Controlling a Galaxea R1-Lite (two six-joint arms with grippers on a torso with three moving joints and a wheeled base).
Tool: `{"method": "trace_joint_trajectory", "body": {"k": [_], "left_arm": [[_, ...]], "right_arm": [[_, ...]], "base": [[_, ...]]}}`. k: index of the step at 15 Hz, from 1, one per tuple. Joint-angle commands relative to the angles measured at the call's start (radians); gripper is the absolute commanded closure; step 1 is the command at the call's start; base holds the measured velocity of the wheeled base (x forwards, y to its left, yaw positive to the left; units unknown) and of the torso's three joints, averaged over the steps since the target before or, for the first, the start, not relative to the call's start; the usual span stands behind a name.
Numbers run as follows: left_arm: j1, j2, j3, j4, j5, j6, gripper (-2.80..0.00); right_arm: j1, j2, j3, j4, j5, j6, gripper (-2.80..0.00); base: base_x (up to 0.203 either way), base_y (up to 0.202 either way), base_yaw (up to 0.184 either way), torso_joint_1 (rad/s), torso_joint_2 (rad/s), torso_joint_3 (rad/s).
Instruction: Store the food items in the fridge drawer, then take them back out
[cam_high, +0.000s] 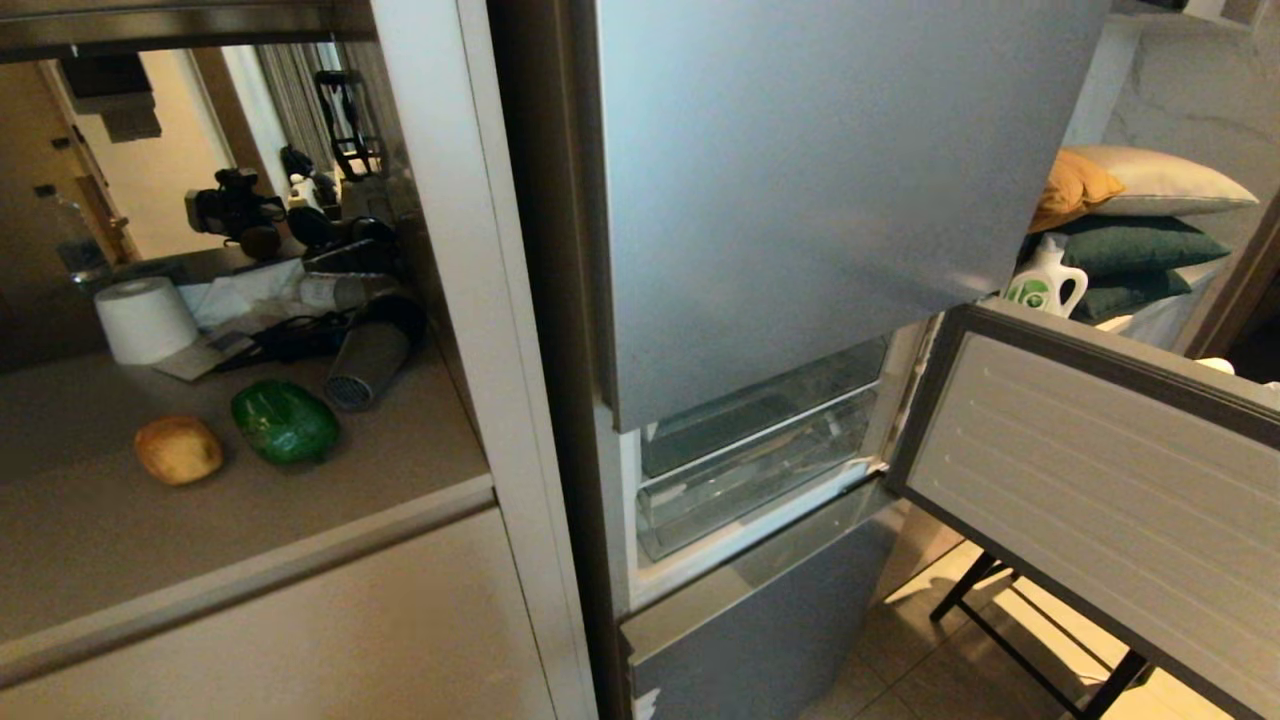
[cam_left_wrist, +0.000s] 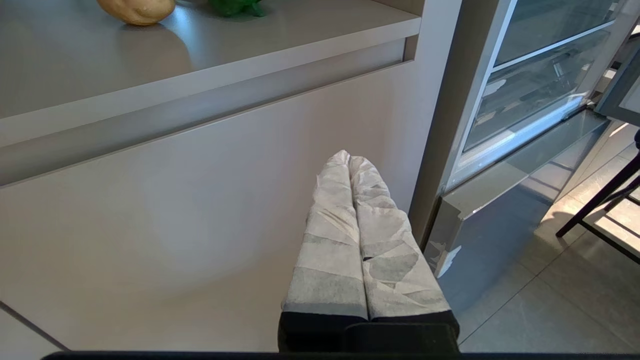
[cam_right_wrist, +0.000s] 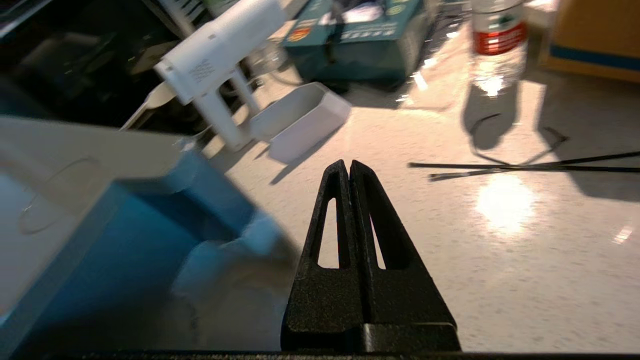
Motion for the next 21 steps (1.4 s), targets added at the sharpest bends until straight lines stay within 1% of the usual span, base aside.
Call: {"method": "trace_joint_trajectory", "body": {"k": [1, 6, 8, 11, 15, 21], "left_arm": [[0.000, 0.001, 0.011, 0.000, -0.001, 0.000, 0.00], [0.000, 0.001, 0.011, 0.000, 0.000, 0.000, 0.00], [0.000, 0.001, 0.011, 0.000, 0.000, 0.000, 0.00], [0.000, 0.001, 0.011, 0.000, 0.000, 0.000, 0.00], [0.000, 0.001, 0.011, 0.000, 0.000, 0.000, 0.00], [0.000, 0.001, 0.011, 0.000, -0.001, 0.000, 0.00]], "right_arm": [[0.002, 0.002, 0.004, -0.005, 0.032, 0.001, 0.00], [0.001, -0.006, 0.032, -0.005, 0.107, -0.002, 0.00], [-0.001, -0.043, 0.081, -0.006, 0.110, -0.002, 0.00], [-0.017, -0.139, 0.194, -0.008, 0.122, -0.002, 0.00], [-0.030, -0.247, 0.283, -0.010, 0.131, -0.002, 0.00], [-0.028, -0.324, 0.289, -0.041, 0.132, 0.001, 0.00]], "base": [[0.000, 0.000, 0.000, 0.000, 0.00, 0.000], [0.000, 0.000, 0.000, 0.000, 0.00, 0.000], [0.000, 0.000, 0.000, 0.000, 0.00, 0.000], [0.000, 0.000, 0.000, 0.000, 0.00, 0.000], [0.000, 0.000, 0.000, 0.000, 0.00, 0.000], [0.000, 0.000, 0.000, 0.000, 0.00, 0.000]]}}
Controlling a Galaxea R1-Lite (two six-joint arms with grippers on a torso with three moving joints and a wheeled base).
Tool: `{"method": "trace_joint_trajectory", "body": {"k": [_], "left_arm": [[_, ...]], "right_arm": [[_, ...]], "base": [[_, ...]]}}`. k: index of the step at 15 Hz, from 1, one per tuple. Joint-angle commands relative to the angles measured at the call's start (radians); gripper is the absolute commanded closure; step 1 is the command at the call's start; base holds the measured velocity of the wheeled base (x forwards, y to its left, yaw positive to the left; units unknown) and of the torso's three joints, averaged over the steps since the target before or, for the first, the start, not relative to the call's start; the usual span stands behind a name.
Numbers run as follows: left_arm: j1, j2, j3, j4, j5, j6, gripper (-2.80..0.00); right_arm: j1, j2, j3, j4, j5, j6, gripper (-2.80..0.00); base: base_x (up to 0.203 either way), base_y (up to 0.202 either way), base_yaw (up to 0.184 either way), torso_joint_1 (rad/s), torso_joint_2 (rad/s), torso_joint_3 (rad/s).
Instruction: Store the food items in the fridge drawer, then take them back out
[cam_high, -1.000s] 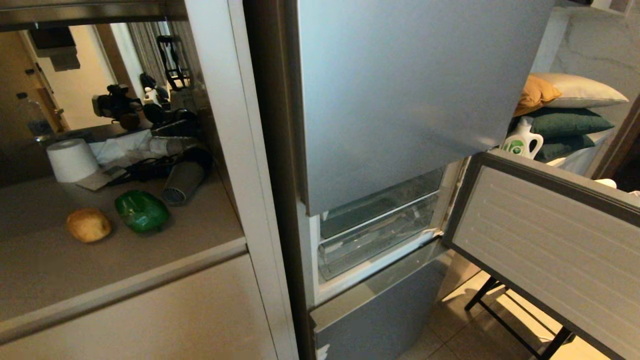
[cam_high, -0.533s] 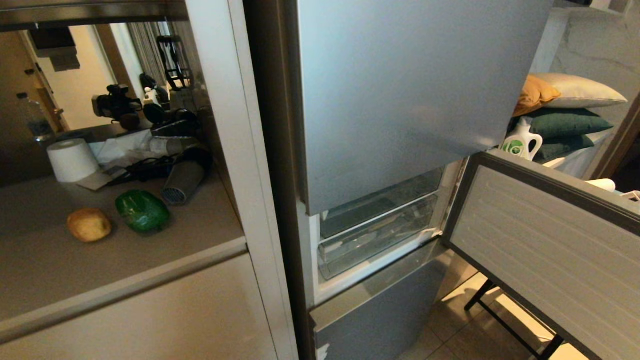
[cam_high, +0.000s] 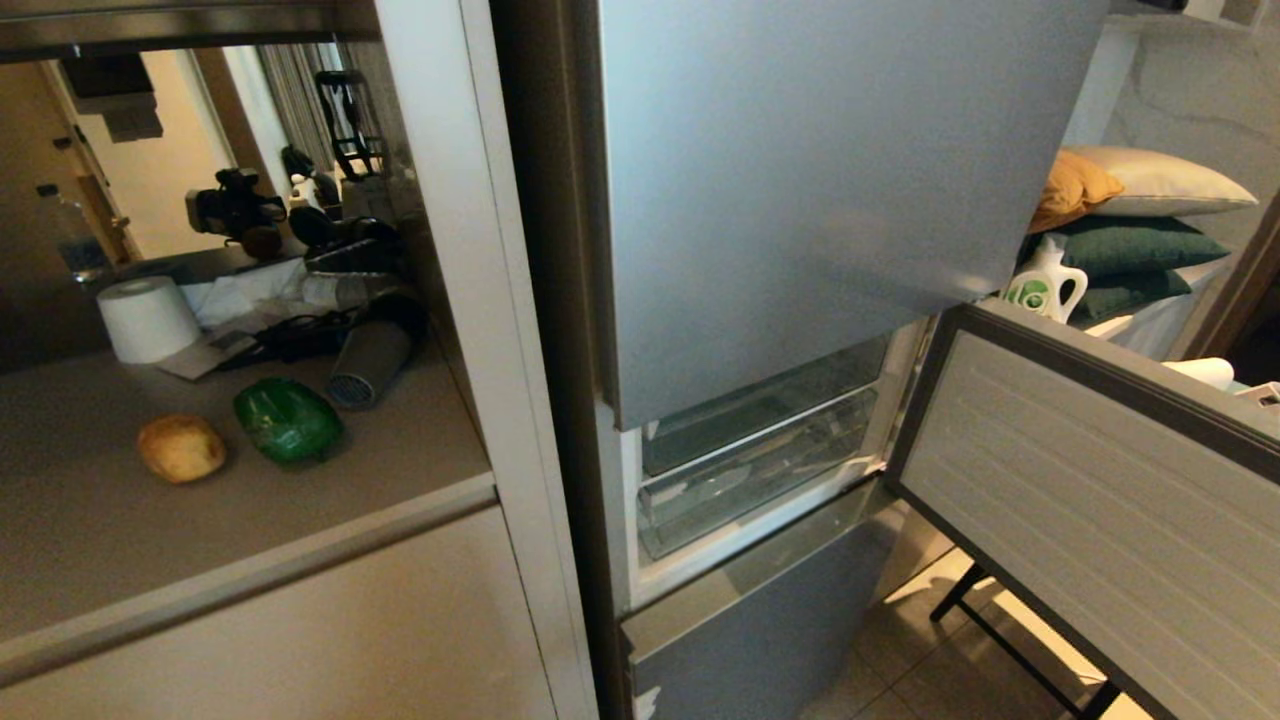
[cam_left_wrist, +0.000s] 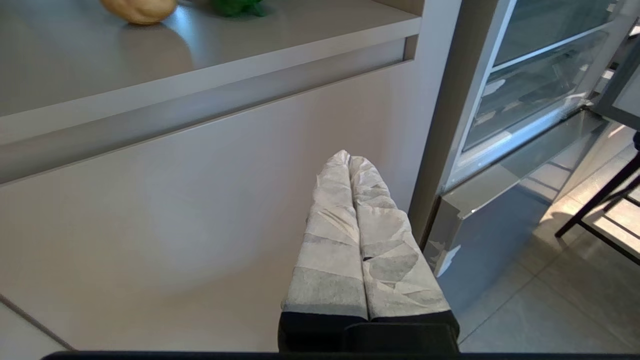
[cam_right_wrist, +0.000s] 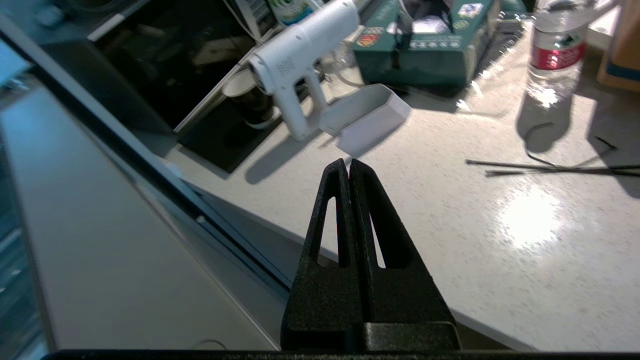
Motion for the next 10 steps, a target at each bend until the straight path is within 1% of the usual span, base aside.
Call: {"method": "trace_joint_trajectory", "body": {"k": [1, 4, 5, 10], "left_arm": [[0.001, 0.001, 0.011, 0.000, 0.000, 0.000, 0.00], [0.001, 0.001, 0.011, 0.000, 0.000, 0.001, 0.00], [0.001, 0.001, 0.011, 0.000, 0.000, 0.001, 0.00], [0.001, 0.001, 0.011, 0.000, 0.000, 0.000, 0.00]], "right_arm": [[0.000, -0.020, -0.005, -0.010, 0.005, 0.002, 0.00], [0.000, -0.026, -0.009, -0.014, 0.004, 0.005, 0.00], [0.000, -0.025, -0.009, -0.014, 0.004, 0.021, 0.00], [0.011, -0.086, -0.029, -0.015, 0.005, 0.218, 0.00]], "base": [[0.000, 0.000, 0.000, 0.000, 0.00, 0.000], [0.000, 0.000, 0.000, 0.000, 0.00, 0.000], [0.000, 0.000, 0.000, 0.000, 0.00, 0.000], [0.000, 0.000, 0.000, 0.000, 0.00, 0.000]]}}
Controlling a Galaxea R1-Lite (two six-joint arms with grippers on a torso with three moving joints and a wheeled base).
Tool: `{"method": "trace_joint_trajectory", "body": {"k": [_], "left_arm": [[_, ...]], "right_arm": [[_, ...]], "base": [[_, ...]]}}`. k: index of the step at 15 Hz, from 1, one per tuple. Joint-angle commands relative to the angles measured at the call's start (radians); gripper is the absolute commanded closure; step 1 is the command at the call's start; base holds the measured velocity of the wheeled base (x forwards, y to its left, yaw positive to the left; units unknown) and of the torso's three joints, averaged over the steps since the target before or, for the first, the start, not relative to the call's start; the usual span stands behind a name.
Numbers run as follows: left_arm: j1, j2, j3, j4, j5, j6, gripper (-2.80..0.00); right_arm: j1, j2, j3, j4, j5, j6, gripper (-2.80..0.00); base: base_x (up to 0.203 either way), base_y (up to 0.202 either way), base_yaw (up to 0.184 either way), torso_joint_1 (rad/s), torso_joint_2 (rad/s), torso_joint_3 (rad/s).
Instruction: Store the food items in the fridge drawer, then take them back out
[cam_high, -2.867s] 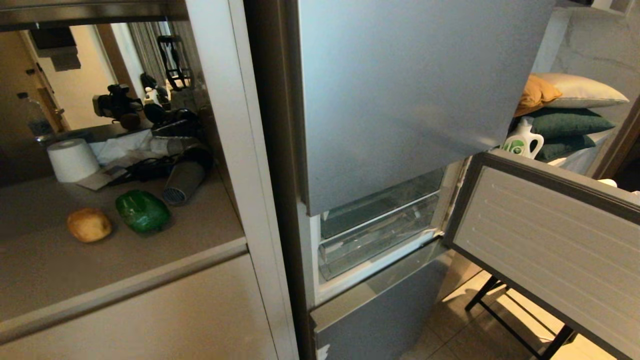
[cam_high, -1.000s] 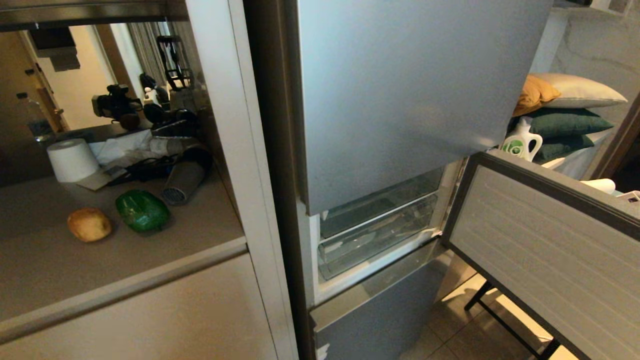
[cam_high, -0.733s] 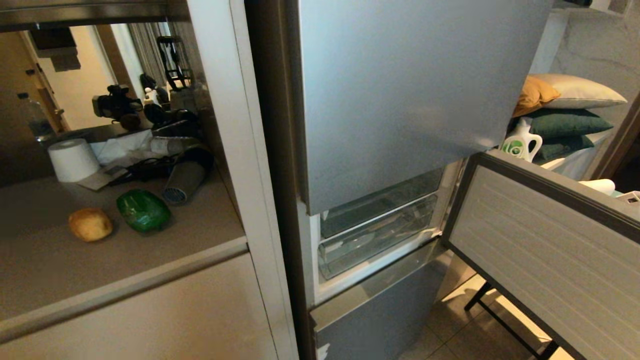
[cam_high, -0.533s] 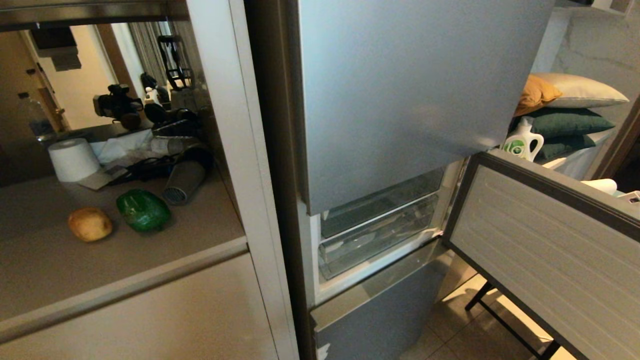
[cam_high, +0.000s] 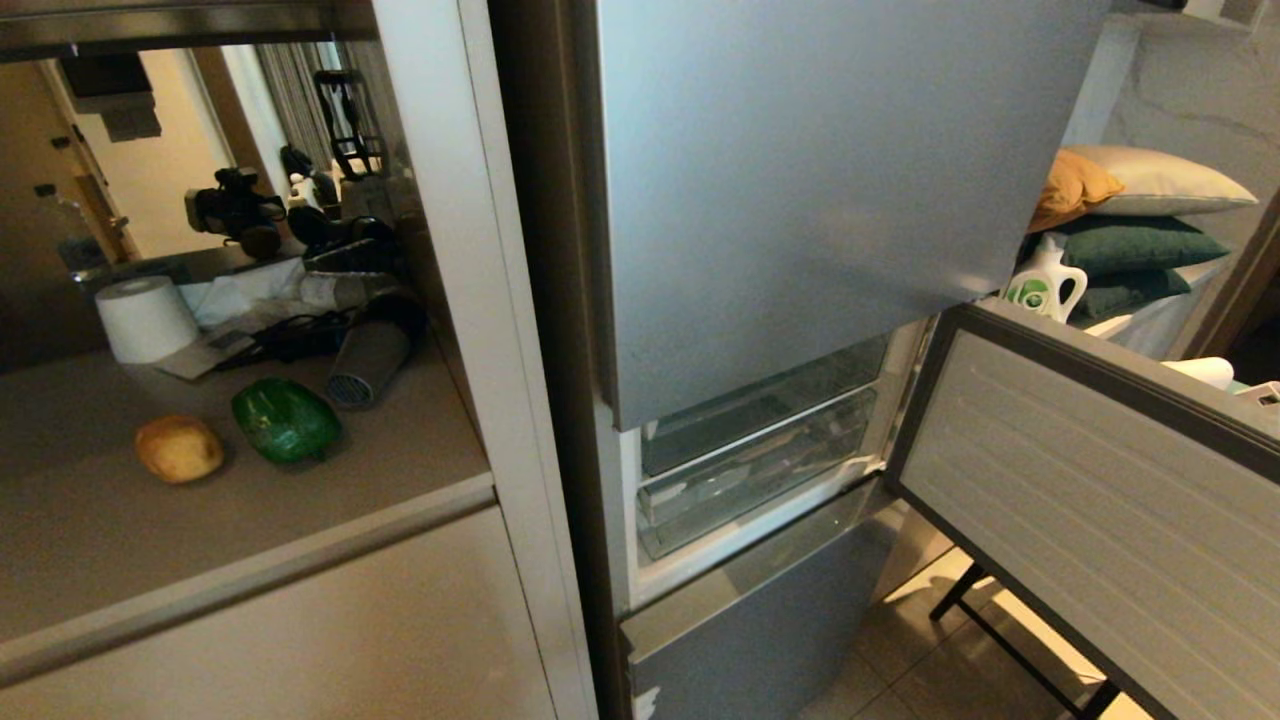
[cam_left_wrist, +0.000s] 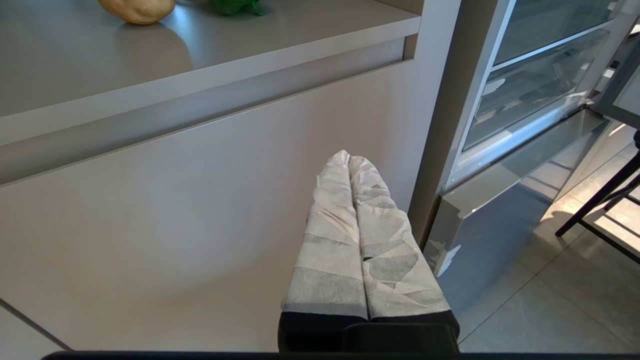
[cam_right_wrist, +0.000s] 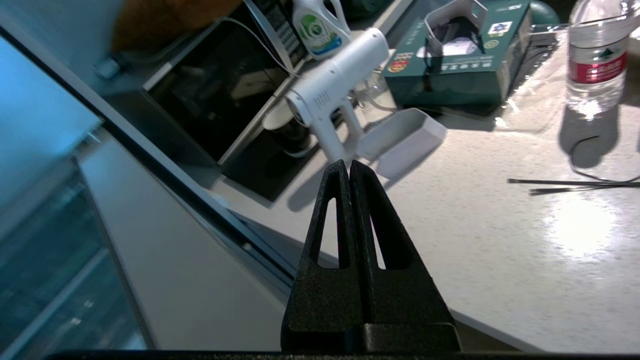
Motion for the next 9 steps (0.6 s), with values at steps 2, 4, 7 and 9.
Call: {"method": "trace_joint_trajectory", "body": {"k": [2, 4, 7, 9], "left_arm": [[0.000, 0.001, 0.011, 0.000, 0.000, 0.000, 0.00], [0.000, 0.001, 0.011, 0.000, 0.000, 0.000, 0.00], [0.000, 0.001, 0.011, 0.000, 0.000, 0.000, 0.00], [0.000, 0.001, 0.011, 0.000, -0.001, 0.000, 0.00]], "right_arm": [[0.013, -0.015, -0.019, -0.006, 0.002, 0.079, 0.00], [0.025, 0.009, -0.052, -0.001, -0.012, 0.163, 0.00], [0.044, 0.017, -0.085, 0.103, -0.038, 0.301, 0.00], [0.047, 0.015, -0.106, 0.269, -0.038, 0.309, 0.00]], "base": [[0.000, 0.000, 0.000, 0.000, 0.00, 0.000], [0.000, 0.000, 0.000, 0.000, 0.00, 0.000], [0.000, 0.000, 0.000, 0.000, 0.00, 0.000], [0.000, 0.000, 0.000, 0.000, 0.00, 0.000]]}}
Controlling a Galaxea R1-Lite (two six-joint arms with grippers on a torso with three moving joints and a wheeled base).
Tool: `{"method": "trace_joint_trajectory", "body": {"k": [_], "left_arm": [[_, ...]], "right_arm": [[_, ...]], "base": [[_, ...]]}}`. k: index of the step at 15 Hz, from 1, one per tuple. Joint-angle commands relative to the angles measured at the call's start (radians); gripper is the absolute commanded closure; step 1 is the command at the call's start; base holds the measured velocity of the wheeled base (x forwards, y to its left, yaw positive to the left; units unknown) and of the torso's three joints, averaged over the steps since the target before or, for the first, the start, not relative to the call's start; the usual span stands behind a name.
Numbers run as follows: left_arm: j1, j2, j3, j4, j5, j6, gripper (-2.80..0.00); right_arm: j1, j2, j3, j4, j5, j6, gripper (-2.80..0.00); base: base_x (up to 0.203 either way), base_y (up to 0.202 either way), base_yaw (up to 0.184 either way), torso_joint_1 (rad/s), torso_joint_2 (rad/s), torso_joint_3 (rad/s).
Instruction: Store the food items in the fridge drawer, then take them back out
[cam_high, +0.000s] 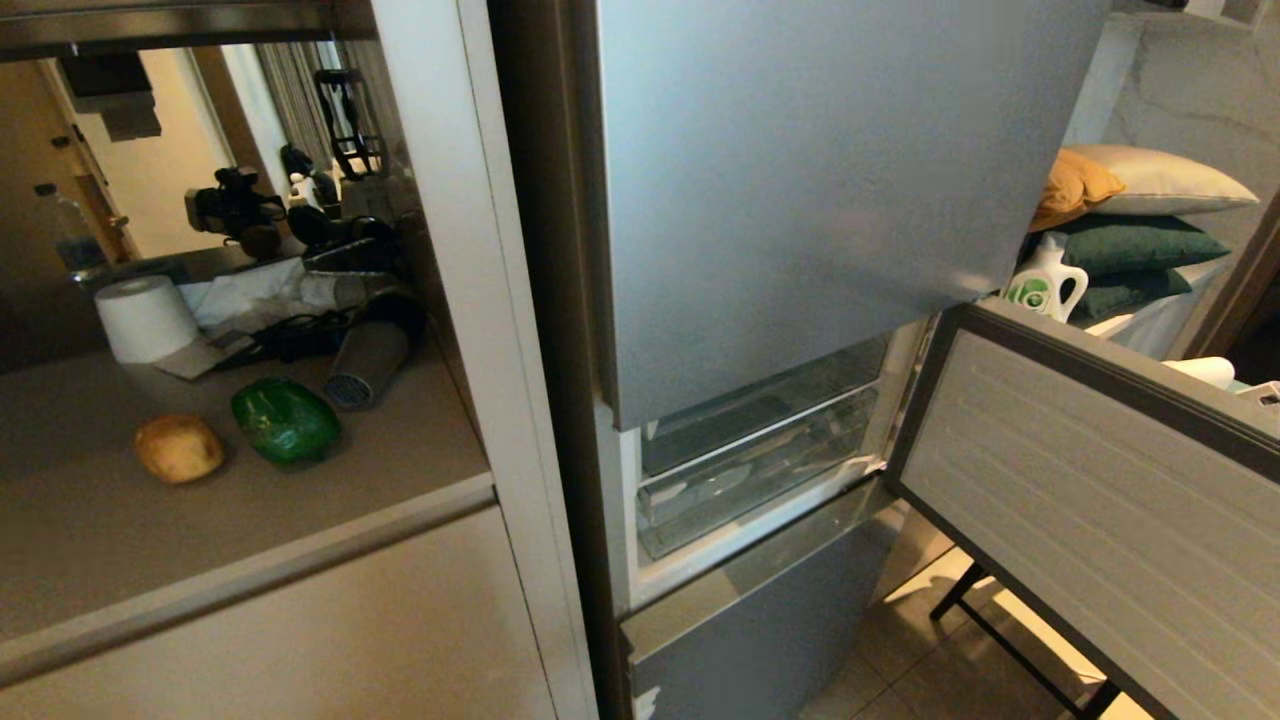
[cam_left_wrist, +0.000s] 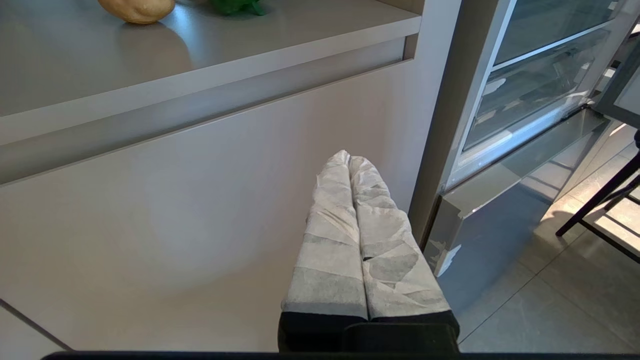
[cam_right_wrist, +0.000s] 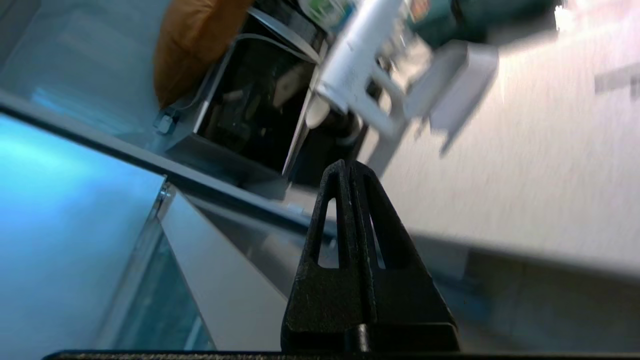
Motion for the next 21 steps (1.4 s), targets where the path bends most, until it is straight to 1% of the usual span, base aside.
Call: {"method": "trace_joint_trajectory", "body": {"k": [1, 4, 7, 10, 15, 18, 21], "left_arm": [[0.000, 0.001, 0.011, 0.000, 0.000, 0.000, 0.00], [0.000, 0.001, 0.011, 0.000, 0.000, 0.000, 0.00], [0.000, 0.001, 0.011, 0.000, 0.000, 0.000, 0.00], [0.000, 0.001, 0.011, 0.000, -0.001, 0.001, 0.00], [0.000, 0.001, 0.011, 0.000, 0.000, 0.000, 0.00], [0.000, 0.001, 0.011, 0.000, 0.000, 0.000, 0.00], [0.000, 0.001, 0.011, 0.000, -0.001, 0.000, 0.00]], "right_arm": [[0.003, 0.002, -0.029, 0.149, 0.007, 0.004, 0.00], [0.003, 0.003, -0.115, 0.413, 0.025, 0.004, 0.00], [0.014, -0.027, -0.132, 0.543, 0.100, 0.002, 0.00], [0.092, -0.091, -0.093, 0.651, 0.107, -0.001, 0.00], [0.194, -0.178, 0.037, 0.677, 0.098, -0.002, 0.00], [0.292, -0.226, 0.118, 0.677, 0.098, -0.002, 0.00], [0.427, -0.257, 0.198, 0.677, 0.099, -0.002, 0.00]], "base": [[0.000, 0.000, 0.000, 0.000, 0.00, 0.000], [0.000, 0.000, 0.000, 0.000, 0.00, 0.000], [0.000, 0.000, 0.000, 0.000, 0.00, 0.000], [0.000, 0.000, 0.000, 0.000, 0.00, 0.000], [0.000, 0.000, 0.000, 0.000, 0.00, 0.000], [0.000, 0.000, 0.000, 0.000, 0.00, 0.000], [0.000, 0.000, 0.000, 0.000, 0.00, 0.000]]}}
